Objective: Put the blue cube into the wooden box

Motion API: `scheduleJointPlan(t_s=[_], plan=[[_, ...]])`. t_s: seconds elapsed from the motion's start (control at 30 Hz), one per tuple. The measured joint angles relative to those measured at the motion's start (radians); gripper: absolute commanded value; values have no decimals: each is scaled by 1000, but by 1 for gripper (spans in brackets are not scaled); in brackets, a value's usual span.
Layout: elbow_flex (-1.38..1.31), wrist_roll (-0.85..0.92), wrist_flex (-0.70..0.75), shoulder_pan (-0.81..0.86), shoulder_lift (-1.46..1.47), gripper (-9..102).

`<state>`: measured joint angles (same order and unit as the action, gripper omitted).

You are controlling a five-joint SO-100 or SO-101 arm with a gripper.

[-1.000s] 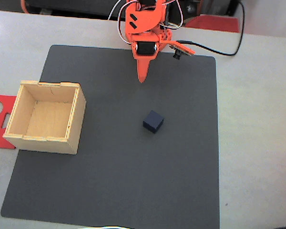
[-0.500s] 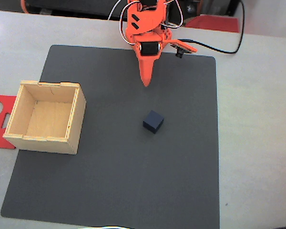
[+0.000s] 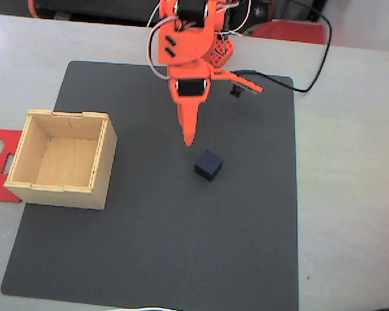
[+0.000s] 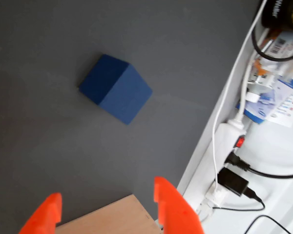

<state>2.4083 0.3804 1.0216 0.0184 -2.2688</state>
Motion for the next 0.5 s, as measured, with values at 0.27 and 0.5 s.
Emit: scheduleJointPlan(t_s=[0.27, 0.5], plan=[[-417, 268, 218, -6, 344, 25], [-471, 620, 330, -35, 430, 26]])
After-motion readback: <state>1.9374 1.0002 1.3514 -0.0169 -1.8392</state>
